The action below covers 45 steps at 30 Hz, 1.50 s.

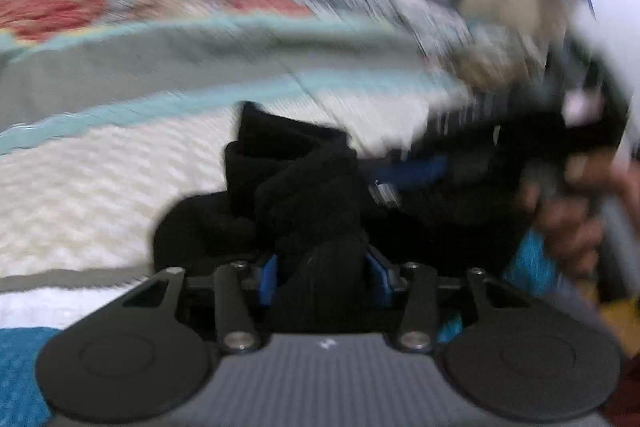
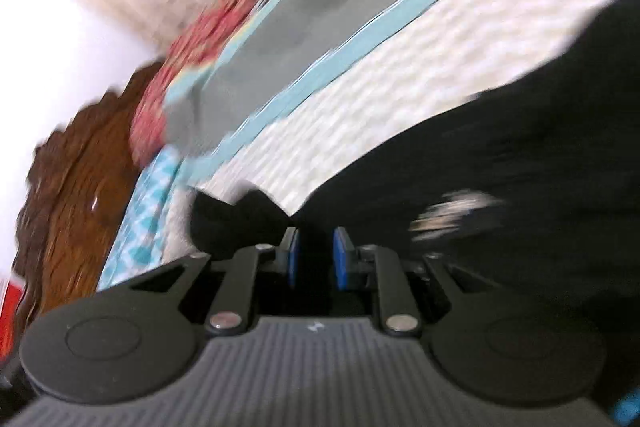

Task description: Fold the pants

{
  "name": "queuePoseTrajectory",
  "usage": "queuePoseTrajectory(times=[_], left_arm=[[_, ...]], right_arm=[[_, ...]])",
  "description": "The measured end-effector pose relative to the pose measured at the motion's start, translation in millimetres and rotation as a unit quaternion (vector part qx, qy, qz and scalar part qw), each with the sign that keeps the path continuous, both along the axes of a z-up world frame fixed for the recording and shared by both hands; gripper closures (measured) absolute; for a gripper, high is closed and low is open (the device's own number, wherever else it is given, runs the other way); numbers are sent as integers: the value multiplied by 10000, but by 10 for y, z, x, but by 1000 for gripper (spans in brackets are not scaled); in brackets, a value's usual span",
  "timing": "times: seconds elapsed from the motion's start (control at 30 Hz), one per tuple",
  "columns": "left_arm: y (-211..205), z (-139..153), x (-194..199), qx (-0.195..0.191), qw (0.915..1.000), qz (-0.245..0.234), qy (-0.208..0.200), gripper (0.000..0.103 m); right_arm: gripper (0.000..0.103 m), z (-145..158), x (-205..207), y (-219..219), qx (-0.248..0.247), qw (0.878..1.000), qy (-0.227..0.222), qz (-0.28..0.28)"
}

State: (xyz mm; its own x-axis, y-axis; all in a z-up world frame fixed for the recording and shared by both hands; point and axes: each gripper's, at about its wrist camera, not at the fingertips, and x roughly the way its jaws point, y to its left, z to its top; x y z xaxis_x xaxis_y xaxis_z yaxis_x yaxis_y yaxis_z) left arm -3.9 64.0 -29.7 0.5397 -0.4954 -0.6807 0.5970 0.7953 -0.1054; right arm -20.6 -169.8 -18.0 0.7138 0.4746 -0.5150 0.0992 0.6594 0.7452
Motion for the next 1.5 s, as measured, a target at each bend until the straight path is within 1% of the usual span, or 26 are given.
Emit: queuePoseTrajectory(times=[0.03, 0.1, 0.17, 0.2, 0.27, 0.33, 0.37, 0.43, 0.5, 0.53, 0.57, 0.6, 0.63, 0.7, 0.77, 0.83, 0.87, 0.93, 0.97, 1.03, 1.17, 1.27, 1.37, 1.43, 1.47, 1.5], left_arm=[[-113, -63, -11, 185, 9997, -122, 100, 55], [-169, -49, -49, 157, 9988, -385, 272, 51], [-118, 91, -133, 19, 9988, -464, 140, 34], [-46, 170, -129, -75, 9990, -431, 91, 31], [192, 343, -127, -517, 9984, -215, 112, 24], [478, 472, -78, -1064, 9940, 130, 222, 20], [606, 508, -64, -1262, 9912, 333, 237, 18], [892, 530, -17, -1643, 9825, 814, 333, 18], [1092, 447, 85, -1887, 9727, 1225, 574, 19], [1165, 381, 152, -1992, 9663, 1433, 785, 21], [1202, 320, 216, -2060, 9618, 1541, 935, 23], [1255, 262, 234, -2096, 9585, 1619, 1057, 24], [1242, 215, 261, -2096, 9565, 1671, 1154, 26], [1201, 185, 236, -2104, 9572, 1613, 1163, 26], [1095, 224, 273, -2069, 9620, 1478, 998, 25], [933, 207, 309, -1967, 9670, 1336, 912, 25], [820, 197, 322, -1894, 9696, 1262, 900, 25], [622, 119, 385, -1661, 9740, 1189, 981, 26], [547, 97, 413, -1598, 9743, 1173, 1072, 28], [475, 100, 444, -1662, 9725, 1127, 1180, 28], [381, 206, 515, -1834, 9724, 1045, 991, 28], [261, 210, 653, -1953, 9694, 1007, 1091, 28], [98, 117, 840, -2134, 9610, 1002, 1443, 34], [-54, -2, 947, -2071, 9588, 932, 1706, 39], [-162, -95, 994, -1851, 9620, 899, 1797, 39], [-289, -218, 1038, -1418, 9682, 935, 1839, 39]], right_arm=[[80, -11, -82, -48, -72, 9999, -7, -140], [80, -27, -196, -109, -200, 9993, 7, -317], [80, -52, -246, -91, -243, 9993, -50, -291], [79, -56, -256, -72, -261, 9993, -99, -247], [71, -46, -254, -28, -227, 9995, -207, -103], [50, -60, -229, 16, -106, 9996, -254, 61], [47, -62, -176, 30, -63, 9995, -278, 140], [34, -88, -85, 126, -103, 9989, -241, 391], [30, -126, 26, 225, -366, 9976, -57, 585], [31, -165, 80, 303, -581, 9961, 48, 658], [39, -215, 131, 385, -780, 9935, 188, 810], [56, -234, 163, 450, -941, 9913, 236, 891], [68, -203, 162, 495, -1077, 9899, 159, 905], [73, -8, 102, 498, -1181, 9875, -383, 972], [73, 179, 35, 473, -1486, 9806, -910, 896], [71, 214, 57, 408, -1758, 9760, -1047, 745], [70, 143, 97, 354, -1868, 9761, -902, 655], [58, -107, 212, 298, -2184, 9735, -287, 618], [59, -193, 206, 259, -2158, 9746, -106, 581], [53, -119, 111, 192, -1959, 9792, -311, 423], [52, 203, -85, 8, -1883, 9772, -972, -145], [61, 275, -119, -23, -1502, 9807, -1247, 31], [70, 50, -32, 148, -1319, 9852, -932, 580], [71, -302, 14, 232, -1341, 9872, -234, 831], [73, -510, 25, 243, -1328, 9872, 64, 883], [73, -563, -18, 206, -1195, 9896, -6, 804]])
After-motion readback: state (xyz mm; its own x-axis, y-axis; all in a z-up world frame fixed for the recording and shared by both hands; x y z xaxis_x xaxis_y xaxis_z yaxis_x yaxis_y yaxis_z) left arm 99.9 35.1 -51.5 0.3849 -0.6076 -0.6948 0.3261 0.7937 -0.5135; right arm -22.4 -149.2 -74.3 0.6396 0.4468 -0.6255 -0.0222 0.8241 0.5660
